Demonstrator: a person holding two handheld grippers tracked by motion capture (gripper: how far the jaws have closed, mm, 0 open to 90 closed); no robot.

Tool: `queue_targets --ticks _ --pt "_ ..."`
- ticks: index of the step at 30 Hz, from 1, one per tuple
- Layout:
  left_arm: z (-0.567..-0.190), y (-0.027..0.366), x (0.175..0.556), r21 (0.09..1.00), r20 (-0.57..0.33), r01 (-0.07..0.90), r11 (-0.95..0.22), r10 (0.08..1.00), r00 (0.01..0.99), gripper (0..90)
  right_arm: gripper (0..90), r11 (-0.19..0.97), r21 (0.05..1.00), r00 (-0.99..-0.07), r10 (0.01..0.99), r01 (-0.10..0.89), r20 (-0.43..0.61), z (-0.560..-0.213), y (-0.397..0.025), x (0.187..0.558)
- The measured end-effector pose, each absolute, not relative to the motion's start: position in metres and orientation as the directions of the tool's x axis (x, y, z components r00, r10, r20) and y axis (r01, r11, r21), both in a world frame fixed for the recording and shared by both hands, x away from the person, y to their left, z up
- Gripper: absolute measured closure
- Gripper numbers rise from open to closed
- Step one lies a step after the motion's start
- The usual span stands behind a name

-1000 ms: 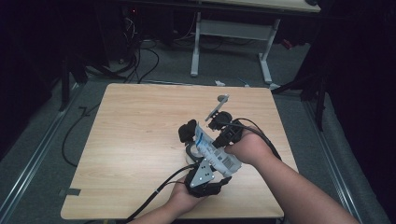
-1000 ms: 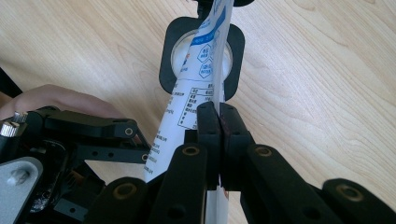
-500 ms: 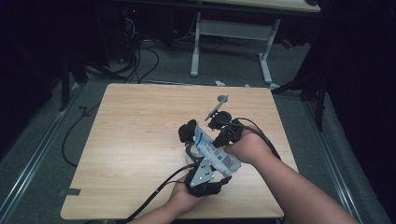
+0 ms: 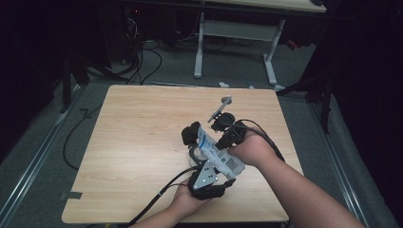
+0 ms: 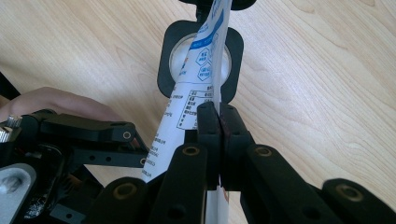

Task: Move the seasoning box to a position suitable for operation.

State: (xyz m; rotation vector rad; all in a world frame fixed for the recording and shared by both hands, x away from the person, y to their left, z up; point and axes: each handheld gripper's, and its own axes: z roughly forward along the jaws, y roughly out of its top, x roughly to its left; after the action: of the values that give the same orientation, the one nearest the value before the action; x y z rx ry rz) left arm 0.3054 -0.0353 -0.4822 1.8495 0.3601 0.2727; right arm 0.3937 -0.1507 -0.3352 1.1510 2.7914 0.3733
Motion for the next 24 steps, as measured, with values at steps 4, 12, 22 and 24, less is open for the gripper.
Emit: queue_targets --ticks 4,12,22,24 --pt "-0.4820 -0.0351 0.3055 0.954 0.005 0.109 -0.278 0.380 0.925 52.7 89.0 0.691 0.263 -0.716 0.698 0.673 0.000 -0.3355 -0.1507 0.3947" --pt "-0.4817 -0.0348 0.3053 0.955 0.006 0.107 -0.277 0.381 0.925 52.8 89.1 0.688 0.261 -0.712 0.702 0.678 0.000 -0.3354 -0.1500 0.3945" --pt "-0.4810 -0.0346 0.3048 0.956 0.008 0.104 -0.275 0.378 0.926 52.8 89.1 0.683 0.262 -0.708 0.706 0.682 0.000 -0.3344 -0.1499 0.3933" --pt "-0.4808 -0.0345 0.3048 0.956 0.008 0.104 -0.275 0.378 0.926 52.9 89.1 0.682 0.261 -0.707 0.707 0.683 0.000 -0.3343 -0.1501 0.3933"
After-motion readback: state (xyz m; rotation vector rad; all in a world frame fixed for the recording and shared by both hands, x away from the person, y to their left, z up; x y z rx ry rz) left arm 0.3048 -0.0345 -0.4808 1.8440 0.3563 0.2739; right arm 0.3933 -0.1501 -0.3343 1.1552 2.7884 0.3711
